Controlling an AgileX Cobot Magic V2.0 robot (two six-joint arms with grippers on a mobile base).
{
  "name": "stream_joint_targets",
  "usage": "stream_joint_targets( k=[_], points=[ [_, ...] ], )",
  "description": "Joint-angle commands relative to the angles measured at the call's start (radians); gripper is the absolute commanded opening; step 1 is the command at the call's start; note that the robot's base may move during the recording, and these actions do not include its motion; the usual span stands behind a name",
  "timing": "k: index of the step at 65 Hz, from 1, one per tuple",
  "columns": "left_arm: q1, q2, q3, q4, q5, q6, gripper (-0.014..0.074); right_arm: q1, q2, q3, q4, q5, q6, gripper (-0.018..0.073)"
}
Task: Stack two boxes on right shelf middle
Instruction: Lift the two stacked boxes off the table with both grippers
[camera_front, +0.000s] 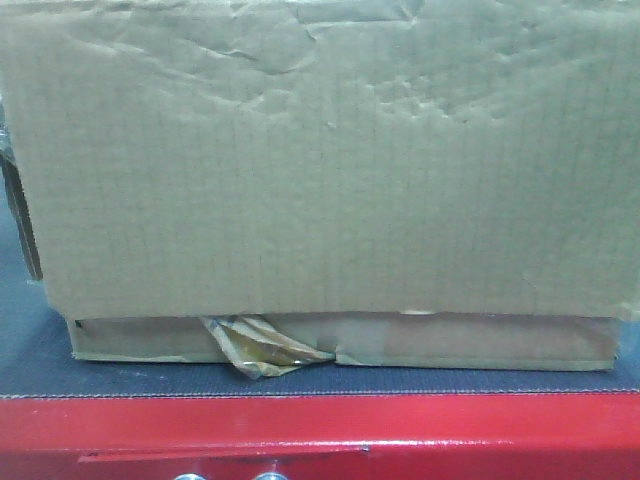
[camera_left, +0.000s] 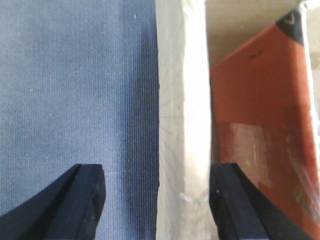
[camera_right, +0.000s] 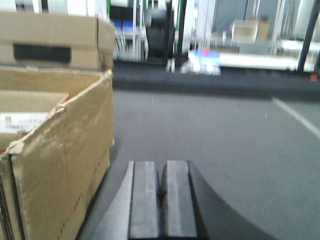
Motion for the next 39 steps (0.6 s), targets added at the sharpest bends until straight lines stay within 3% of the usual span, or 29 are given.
stream_joint_targets(
  k=[1, 13, 20, 34, 39],
  points=[
    [0.002, -0.009, 0.003, -0.002, -0.003, -0.001, 0.0347, -0.004, 0.102, -0.107, 0.012, 0.152, 0.0, -0.0161],
    [0.002, -0.009, 0.003, -0.002, -0.003, -0.001, 0.0347, -0.004, 0.347, -0.311, 0.019, 0.406, 0.0, -0.0161],
    [0.002, -0.009, 0.003, -0.002, -0.003, -0.001, 0.0347, -0.004, 0.439, -0.364, 0.025, 0.405, 0.0, -0.0161],
    [0.002, -0.009, 0.003, -0.004, -0.003, -0.001, 0.0347, -0.004, 0.522, -0.372, 0.14, 0.374, 0.001, -0.0161],
    [0.002, -0.009, 0.003, -0.004, -0.003, -0.001, 0.0347, -0.004, 0.583, -0.416, 0.14, 0.421, 0.019, -0.0158]
  ],
)
